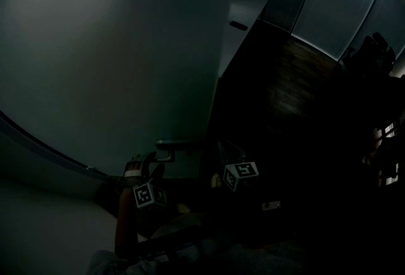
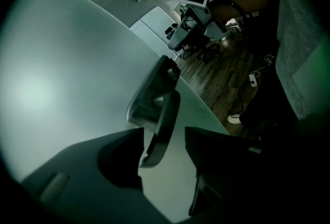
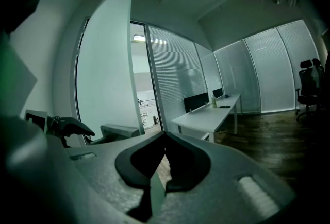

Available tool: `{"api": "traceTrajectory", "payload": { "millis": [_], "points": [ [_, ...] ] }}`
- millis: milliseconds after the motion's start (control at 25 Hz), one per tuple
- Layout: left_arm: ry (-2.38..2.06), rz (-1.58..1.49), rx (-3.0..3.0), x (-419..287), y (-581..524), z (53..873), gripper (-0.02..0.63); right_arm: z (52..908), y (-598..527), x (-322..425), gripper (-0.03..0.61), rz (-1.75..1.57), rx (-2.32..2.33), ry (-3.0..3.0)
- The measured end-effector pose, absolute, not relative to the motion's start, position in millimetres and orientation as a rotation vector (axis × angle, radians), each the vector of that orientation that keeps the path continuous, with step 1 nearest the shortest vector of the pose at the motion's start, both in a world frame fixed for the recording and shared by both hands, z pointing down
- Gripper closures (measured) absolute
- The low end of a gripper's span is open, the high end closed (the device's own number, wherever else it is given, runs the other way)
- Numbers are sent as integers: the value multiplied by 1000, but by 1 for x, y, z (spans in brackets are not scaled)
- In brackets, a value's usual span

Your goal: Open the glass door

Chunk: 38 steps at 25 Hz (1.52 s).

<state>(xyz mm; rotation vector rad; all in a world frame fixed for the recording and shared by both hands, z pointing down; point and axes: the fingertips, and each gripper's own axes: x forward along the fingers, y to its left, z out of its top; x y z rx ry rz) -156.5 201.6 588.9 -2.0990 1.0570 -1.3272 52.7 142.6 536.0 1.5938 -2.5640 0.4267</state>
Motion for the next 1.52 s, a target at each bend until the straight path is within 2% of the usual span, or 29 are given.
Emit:
{"api": "traceTrajectory", "payload": {
  "millis": [40, 200, 320, 440, 600, 880, 1120, 1520],
  "points": [
    [1062, -1332, -2100, -159, 204, 588, 341, 536, 142, 52, 575, 426, 1592, -2566],
    [1073, -1330, -2097, -167, 213, 581, 304, 539, 143, 51, 576, 430, 1585, -2568],
    [1132, -1254, -2123, -166, 217, 564, 305, 537, 145, 51, 576, 428, 1583, -2565],
    [1267, -1055, -2228, -163, 215, 546, 384, 538, 146, 48, 575, 415, 1574, -2576],
    [1397, -864, -2388, -154, 219, 536, 426, 540, 148, 45, 576, 398, 1566, -2592],
    [1552, -546, -2520, -147, 220, 503, 544, 530, 157, 32, 575, 369, 1523, -2594],
    [1682, -289, -2648, -151, 222, 485, 609, 521, 160, 30, 576, 366, 1515, -2619],
    [1784, -10, -2751, -153, 229, 464, 611, 511, 170, 28, 577, 372, 1515, -2642]
  ]
}}
